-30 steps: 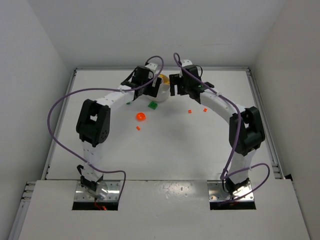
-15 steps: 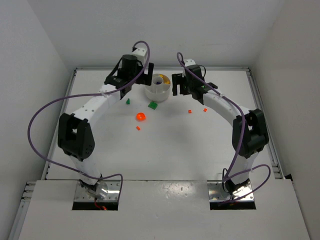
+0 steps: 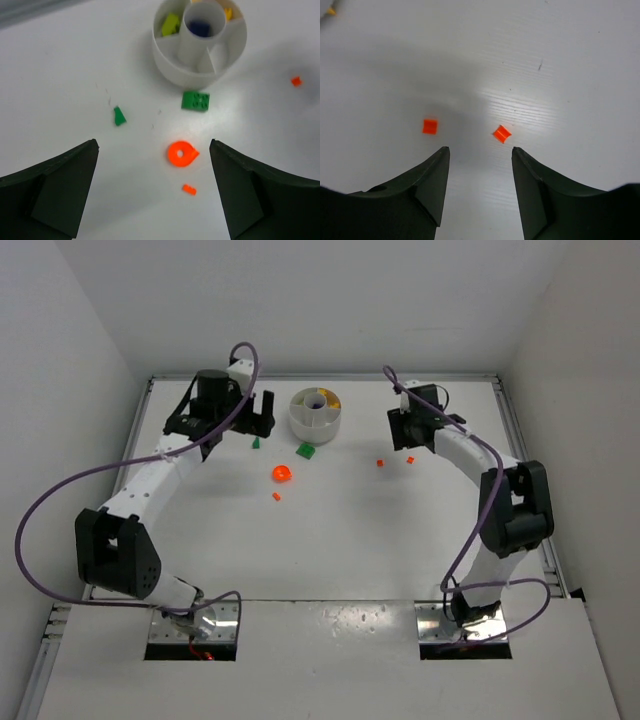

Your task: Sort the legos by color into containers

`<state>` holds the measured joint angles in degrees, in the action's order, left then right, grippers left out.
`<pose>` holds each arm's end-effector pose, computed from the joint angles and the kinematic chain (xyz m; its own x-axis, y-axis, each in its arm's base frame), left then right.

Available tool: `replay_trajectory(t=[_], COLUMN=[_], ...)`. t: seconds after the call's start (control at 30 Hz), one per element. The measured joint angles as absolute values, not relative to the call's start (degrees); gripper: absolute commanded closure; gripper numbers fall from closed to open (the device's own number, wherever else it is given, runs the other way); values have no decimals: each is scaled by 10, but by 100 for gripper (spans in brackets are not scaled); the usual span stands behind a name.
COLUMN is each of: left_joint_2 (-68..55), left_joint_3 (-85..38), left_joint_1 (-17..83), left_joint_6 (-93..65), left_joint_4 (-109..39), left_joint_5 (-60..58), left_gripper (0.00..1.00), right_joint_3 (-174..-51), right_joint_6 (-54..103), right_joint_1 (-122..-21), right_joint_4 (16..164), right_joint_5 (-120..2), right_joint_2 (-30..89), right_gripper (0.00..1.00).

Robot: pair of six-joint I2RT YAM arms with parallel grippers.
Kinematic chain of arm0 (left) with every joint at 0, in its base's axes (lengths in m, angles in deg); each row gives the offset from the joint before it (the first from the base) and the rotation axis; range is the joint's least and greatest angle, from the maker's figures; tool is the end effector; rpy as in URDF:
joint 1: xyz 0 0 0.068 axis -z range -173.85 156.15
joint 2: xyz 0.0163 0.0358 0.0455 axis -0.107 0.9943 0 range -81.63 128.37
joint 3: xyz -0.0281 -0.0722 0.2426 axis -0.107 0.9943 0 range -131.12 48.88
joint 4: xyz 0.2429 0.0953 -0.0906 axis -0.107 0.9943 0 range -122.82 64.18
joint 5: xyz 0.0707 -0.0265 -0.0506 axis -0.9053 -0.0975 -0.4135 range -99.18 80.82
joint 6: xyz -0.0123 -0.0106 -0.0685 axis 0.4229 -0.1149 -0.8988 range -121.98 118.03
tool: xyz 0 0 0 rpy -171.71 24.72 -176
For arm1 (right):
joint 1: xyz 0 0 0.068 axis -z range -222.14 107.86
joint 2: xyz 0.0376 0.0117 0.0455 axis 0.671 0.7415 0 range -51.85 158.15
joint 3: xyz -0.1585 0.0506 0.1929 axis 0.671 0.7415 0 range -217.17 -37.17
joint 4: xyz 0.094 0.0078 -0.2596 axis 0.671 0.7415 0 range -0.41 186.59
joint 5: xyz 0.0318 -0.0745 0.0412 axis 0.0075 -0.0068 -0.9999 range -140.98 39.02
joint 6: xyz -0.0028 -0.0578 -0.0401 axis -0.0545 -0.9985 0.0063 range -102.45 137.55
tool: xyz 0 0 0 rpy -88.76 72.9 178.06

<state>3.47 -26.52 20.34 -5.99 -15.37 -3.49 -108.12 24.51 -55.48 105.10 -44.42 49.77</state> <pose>0.3699 -0.0996 0.3131 -0.4645 0.0456 -0.8844 0.2978 0.9486 -0.1075 0.4055 0.0894 0.1777 -0.7152 -0.0458 -0.6974 -0.0659 0.9978 0.0021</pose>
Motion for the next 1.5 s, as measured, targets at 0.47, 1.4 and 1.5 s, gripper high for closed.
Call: replay_trajectory(t=[0.47, 1.4, 1.5], left_joint_2=[-14, 10, 10], left_joint_3=[-201, -202, -202], left_joint_1=[114, 109, 109], left_joint_6=[-9, -9, -9], left_joint_4=[-114, -112, -112], left_joint_5=[197, 241, 241], left_gripper=[0, 0, 0], right_joint_3=[-1189, -1292, -1292], right_joint_6=[-14, -133, -137], right_joint_1=[-469, -445, -445], right_joint_4=[1176, 1275, 1277], right_joint_5=[-592, -654, -653], right_joint_2=[651, 745, 745], right_gripper=[55, 75, 86])
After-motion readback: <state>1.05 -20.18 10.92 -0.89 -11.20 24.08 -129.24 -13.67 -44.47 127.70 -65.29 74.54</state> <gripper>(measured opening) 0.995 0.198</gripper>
